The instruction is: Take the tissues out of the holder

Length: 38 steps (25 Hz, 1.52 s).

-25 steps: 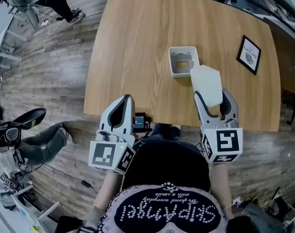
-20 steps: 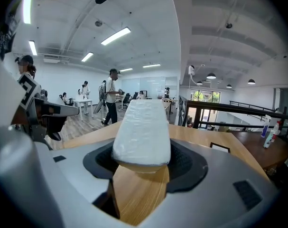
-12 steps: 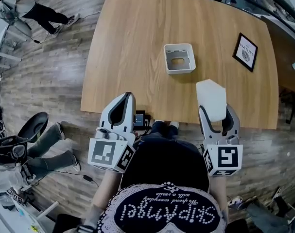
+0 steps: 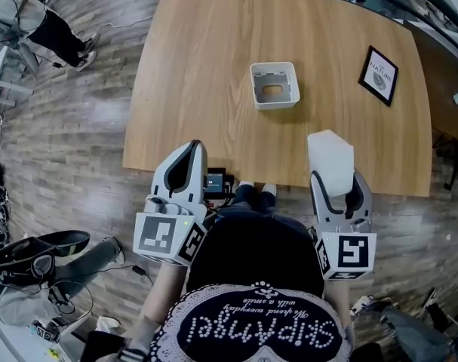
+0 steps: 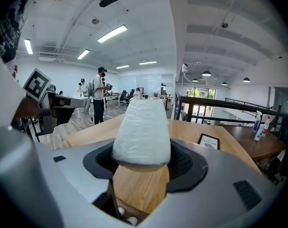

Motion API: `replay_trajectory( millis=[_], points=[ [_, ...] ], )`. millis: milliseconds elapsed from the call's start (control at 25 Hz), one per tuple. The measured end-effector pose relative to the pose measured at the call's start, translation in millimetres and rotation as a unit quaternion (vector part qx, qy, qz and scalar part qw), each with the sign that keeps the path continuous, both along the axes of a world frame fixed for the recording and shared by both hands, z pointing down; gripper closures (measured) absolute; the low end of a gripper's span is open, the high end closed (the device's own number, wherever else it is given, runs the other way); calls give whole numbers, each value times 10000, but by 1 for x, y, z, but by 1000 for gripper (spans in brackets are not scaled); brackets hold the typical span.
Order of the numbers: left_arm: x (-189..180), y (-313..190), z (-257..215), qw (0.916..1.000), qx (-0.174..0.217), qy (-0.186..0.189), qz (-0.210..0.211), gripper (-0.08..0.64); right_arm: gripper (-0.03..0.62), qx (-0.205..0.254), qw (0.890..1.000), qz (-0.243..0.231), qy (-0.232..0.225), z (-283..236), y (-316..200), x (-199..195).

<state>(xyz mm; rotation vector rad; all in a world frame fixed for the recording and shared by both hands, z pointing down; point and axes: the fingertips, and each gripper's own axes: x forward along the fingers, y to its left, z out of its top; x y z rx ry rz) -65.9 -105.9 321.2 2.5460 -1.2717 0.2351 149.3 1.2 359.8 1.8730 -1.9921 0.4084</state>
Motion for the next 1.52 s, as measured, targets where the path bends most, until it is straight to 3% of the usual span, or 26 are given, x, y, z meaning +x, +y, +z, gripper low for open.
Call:
replay_trajectory(
  millis=[1520],
  points=[
    [4,0,10,9999,-154,43,23,555,314,-171,9991,-338,167,17,2,-21]
  ],
)
